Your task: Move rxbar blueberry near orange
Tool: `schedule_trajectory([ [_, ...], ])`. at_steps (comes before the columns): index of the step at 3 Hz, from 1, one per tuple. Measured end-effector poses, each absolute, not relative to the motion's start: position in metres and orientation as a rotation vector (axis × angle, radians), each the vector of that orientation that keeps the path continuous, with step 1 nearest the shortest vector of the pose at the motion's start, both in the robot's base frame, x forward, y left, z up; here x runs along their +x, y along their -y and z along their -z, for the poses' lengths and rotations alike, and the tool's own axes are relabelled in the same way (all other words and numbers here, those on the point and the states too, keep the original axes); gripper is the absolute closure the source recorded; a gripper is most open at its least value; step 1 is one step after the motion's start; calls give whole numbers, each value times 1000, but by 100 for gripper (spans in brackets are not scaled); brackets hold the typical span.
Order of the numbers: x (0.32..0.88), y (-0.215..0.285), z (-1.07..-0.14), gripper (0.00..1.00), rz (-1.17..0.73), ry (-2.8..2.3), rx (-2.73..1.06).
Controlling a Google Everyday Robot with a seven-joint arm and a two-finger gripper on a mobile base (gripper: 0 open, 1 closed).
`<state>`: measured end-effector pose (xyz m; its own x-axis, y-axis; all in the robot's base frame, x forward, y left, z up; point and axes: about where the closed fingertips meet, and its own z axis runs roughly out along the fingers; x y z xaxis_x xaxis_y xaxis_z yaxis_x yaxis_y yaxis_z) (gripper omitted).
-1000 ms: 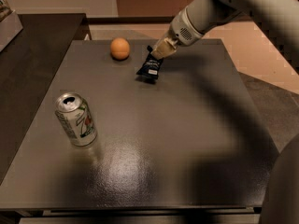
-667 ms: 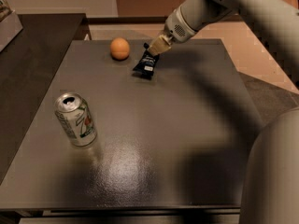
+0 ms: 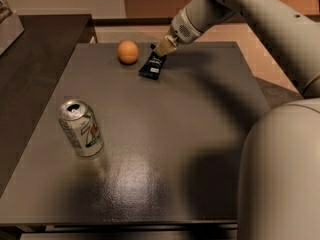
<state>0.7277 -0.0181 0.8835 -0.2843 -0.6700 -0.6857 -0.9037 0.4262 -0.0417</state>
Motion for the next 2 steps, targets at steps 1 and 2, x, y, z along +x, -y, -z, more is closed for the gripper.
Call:
schedule_trajectory([
  [1, 734, 13, -882, 13, -489, -2030, -1310],
  [2, 734, 11, -880, 0, -493, -2031, -1314],
])
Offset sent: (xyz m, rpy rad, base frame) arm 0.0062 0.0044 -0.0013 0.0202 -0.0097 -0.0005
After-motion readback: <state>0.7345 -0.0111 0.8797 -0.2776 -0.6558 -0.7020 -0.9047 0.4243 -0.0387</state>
